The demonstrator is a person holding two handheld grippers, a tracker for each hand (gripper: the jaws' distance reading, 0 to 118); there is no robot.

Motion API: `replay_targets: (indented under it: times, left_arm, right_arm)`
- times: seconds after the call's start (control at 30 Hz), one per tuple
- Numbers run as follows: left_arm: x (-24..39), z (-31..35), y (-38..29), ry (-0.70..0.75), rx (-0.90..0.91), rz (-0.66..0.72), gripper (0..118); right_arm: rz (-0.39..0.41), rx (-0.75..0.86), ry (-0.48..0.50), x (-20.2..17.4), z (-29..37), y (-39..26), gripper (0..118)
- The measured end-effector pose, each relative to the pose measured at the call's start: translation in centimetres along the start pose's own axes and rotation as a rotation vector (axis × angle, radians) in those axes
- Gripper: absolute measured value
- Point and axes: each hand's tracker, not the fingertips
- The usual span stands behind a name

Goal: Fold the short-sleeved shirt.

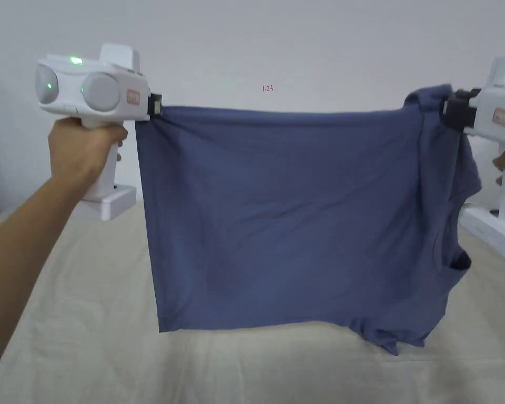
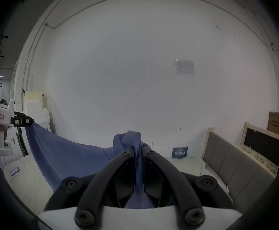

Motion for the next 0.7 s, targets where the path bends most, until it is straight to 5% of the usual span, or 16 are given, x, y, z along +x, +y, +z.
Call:
replay_targets:
  times: [0.43,0.7]
  left_arm:
    - [1.8,-0.9,-19.3,-0.069,-0.257,0.055,2]
    - [0.5,7.3,-29.1,-0.109,-0.337,0.071,2]
  right_arm:
    - [-0.085,-0.275,0.048,0.7,2.6,-18.6,6]
    - [-0.106,-0.363,0.112,-0.6,10.8,-25.6,6]
